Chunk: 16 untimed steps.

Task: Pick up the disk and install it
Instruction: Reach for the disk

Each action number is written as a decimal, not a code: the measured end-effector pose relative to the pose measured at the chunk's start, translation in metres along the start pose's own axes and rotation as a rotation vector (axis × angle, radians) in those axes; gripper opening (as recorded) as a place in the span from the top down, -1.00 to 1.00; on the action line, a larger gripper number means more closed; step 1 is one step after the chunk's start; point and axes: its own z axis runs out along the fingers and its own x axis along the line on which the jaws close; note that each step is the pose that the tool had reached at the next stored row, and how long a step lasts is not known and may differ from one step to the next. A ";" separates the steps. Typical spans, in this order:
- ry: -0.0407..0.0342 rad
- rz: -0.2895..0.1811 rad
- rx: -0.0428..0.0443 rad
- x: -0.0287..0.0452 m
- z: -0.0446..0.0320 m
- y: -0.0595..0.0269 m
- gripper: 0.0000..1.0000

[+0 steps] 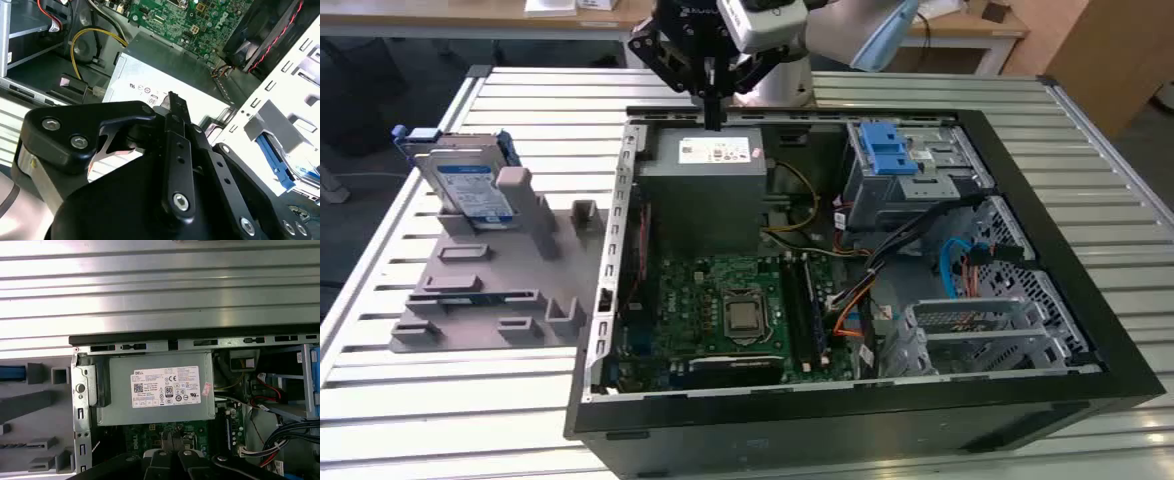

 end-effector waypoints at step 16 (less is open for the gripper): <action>0.0000 0.000 0.0000 0.0035 -0.0001 -0.0003 0.79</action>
